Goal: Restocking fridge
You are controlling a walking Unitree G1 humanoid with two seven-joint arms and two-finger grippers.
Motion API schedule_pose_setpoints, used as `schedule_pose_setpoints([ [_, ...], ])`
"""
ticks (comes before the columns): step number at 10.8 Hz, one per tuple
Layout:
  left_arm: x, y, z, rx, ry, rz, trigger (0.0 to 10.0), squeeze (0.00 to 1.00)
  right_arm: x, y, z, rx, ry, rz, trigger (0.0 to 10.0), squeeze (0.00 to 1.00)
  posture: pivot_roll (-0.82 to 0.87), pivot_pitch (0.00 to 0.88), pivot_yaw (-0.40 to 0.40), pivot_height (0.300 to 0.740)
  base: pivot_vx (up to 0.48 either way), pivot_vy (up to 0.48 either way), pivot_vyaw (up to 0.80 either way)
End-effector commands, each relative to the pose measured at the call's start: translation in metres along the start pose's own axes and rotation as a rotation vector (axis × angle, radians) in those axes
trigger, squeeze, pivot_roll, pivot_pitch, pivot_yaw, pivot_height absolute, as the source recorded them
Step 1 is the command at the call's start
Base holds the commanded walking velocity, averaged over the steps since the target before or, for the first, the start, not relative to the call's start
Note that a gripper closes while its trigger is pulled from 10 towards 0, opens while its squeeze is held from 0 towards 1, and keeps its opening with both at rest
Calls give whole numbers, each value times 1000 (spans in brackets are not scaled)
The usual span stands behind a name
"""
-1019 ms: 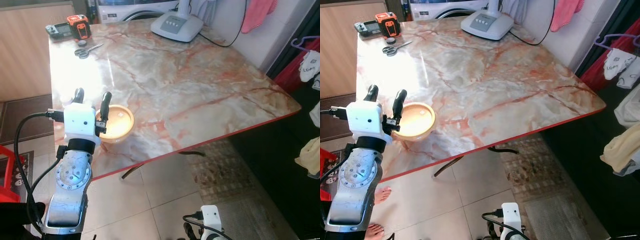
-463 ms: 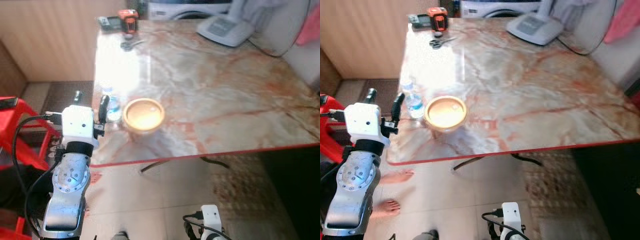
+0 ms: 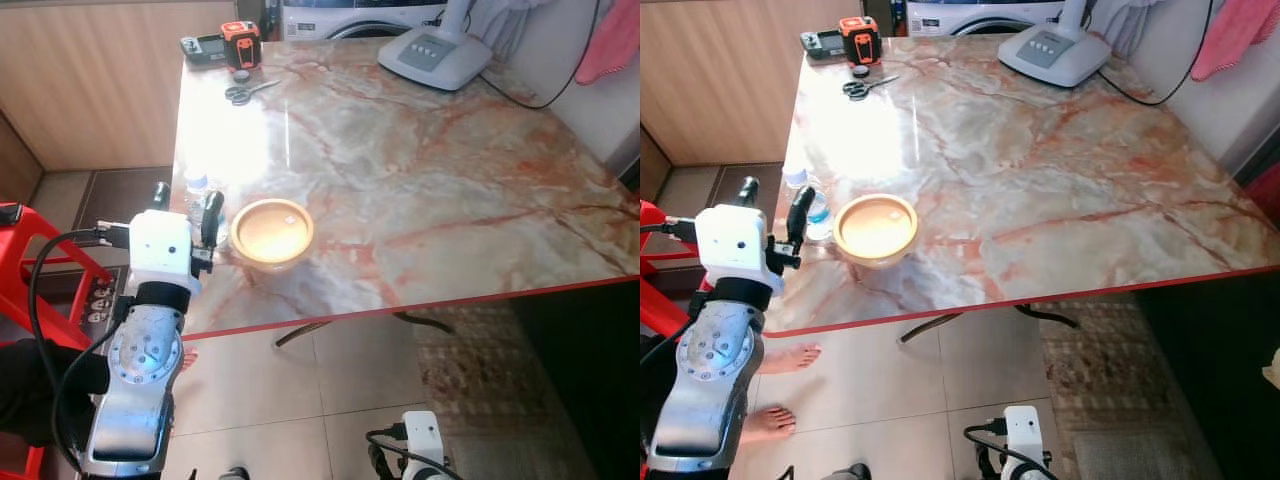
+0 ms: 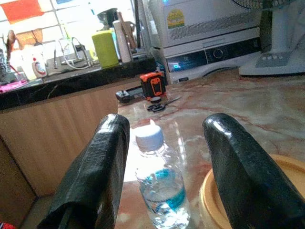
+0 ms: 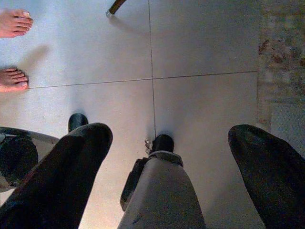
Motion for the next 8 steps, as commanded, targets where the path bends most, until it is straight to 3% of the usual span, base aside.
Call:
schedule_pose_setpoints([
  [1,2,0,6,-3,-34,-31,10000,0,3,-8,1,-19,-18,-19,10000,0,-44,174,-78,740,0,0,0],
  [3,-2,-11,16,-41,-68,-87,10000,0,3,-7,2,-17,-22,-20,10000,0,-41,175,-79,740,0,0,0],
  [8,-18,1,8,-16,-2,-64,10000,0,5,-7,2,-18,-20,-13,10000,0,-34,177,-84,740,0,0,0],
])
Point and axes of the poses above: a point about 5 cm out from each wrist's last joint towards the gripper, its own z axis pointing back from the gripper into the wrist, its own y axis along the axis of the wrist's last joint, x = y × z, the point moved 5 cm from there along -z, pointing out of the wrist towards the gripper, and after that the axes turned 9 degrees about -z, right-handed, at the moved point
